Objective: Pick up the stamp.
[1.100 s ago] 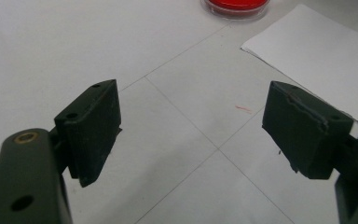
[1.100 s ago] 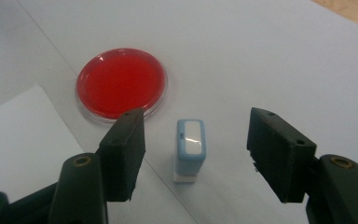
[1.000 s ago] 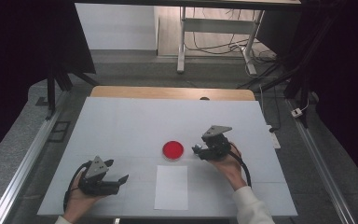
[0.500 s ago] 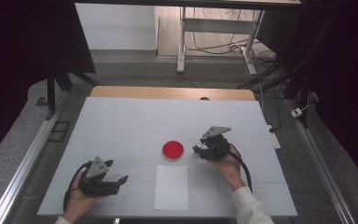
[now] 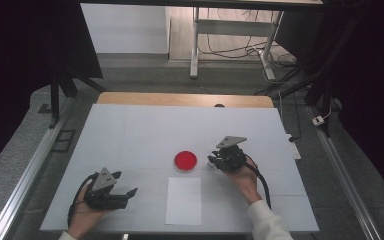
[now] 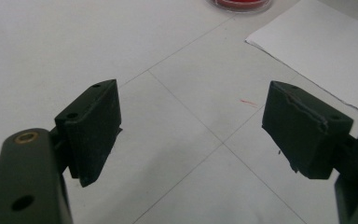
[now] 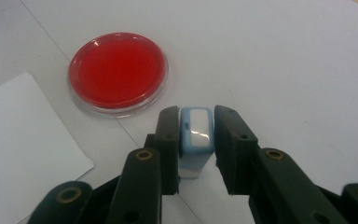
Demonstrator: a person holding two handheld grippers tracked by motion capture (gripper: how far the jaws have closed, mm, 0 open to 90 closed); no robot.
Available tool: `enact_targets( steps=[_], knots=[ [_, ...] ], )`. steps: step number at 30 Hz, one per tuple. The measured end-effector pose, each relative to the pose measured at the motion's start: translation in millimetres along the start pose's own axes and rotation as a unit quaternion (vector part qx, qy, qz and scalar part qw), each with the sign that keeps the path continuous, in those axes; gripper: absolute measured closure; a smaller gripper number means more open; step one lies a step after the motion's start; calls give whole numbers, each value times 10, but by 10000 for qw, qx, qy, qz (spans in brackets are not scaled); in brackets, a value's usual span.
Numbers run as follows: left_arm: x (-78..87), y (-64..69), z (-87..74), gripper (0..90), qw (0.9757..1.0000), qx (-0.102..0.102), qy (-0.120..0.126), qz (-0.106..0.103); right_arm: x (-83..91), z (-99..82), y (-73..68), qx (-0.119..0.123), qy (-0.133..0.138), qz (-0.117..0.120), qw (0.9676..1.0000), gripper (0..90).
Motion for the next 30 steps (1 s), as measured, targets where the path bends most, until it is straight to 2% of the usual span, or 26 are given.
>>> enact_targets(
  steps=[5,7,17,30],
  knots=[
    [-1,1,-1,196,10000,-3,-1,-3,3,-5,0,32,-19,-4,10000,738],
    [-1,-2,-3,196,10000,0,-4,4,4,-1,-7,117,0,-34,9999,745],
    [-1,-3,-6,197,10000,6,2,13,33,7,-26,132,62,-63,9999,747],
    [-11,-12,-10,197,10000,22,-13,16,154,32,-49,28,372,51,9993,747]
  ],
)
Point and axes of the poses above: each handheld gripper's, and its own axes: x roughly backward along the jaws, z roughly out of its top, y roughly to its right, the point moved 4 cm from there along -x, roughly forward along the jaws, and after that the axes turned 15 degrees about -y, right-handed, at the moved point
